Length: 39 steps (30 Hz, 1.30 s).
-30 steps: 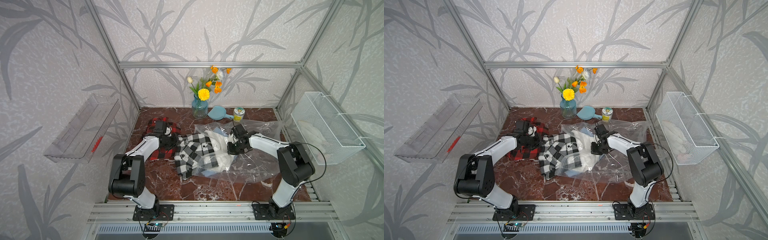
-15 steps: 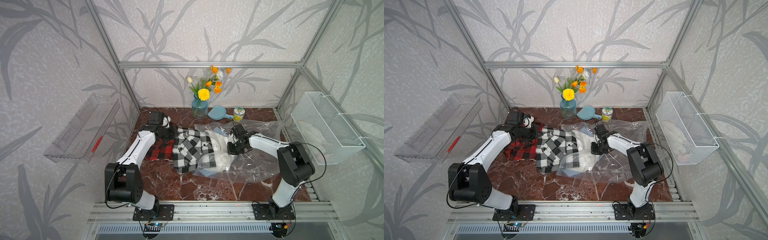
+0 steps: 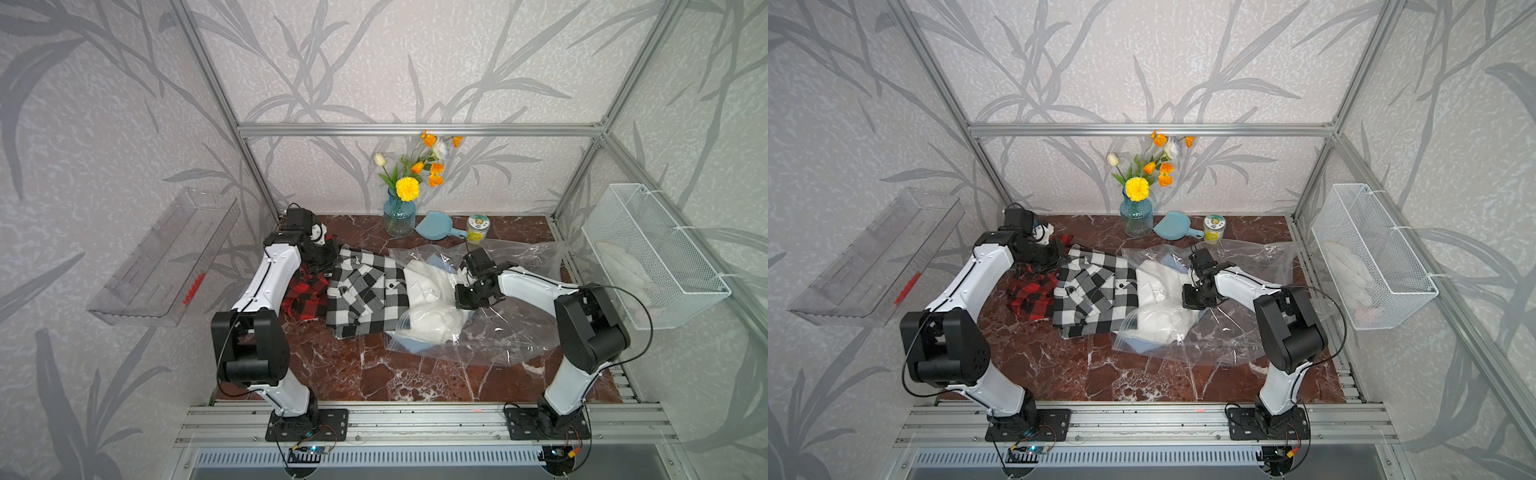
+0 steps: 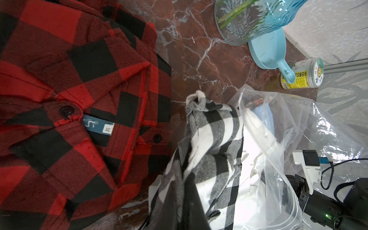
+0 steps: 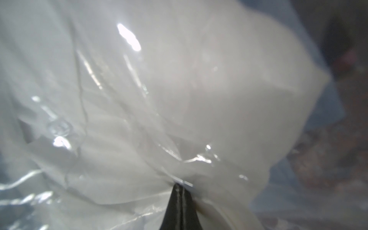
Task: Take the shirt out of the vacuum bag
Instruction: Place the shirt at the center of the board.
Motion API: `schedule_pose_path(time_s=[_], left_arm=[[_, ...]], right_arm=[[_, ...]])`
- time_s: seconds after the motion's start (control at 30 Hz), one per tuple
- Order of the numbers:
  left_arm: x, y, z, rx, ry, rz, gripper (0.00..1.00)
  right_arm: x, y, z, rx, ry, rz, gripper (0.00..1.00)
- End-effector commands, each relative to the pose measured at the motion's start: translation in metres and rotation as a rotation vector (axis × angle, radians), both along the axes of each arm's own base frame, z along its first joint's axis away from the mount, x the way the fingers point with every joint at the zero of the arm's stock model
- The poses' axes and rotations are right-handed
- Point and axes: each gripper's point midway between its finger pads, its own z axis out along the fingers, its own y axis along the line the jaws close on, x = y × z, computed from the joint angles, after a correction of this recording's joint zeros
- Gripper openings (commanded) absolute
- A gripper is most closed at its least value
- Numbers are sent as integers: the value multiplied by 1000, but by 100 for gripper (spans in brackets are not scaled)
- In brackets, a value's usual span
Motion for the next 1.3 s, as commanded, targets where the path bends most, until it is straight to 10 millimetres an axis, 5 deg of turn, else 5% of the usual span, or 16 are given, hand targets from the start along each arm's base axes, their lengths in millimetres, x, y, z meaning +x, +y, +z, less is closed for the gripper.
schedule_pose_path(time_s=[0.0,0.6,1.27], left_arm=[[8,16,17,28,-33,8,2],[35,75,38,48,-24,89,2],[65,136,33,117,23,141,2]], right_arm=[[-13,-31,-25,-133,80,-32,0],[-12,-30,-27,-131,87,-29,0],[-13,-30,-29,-134,94,-23,0]])
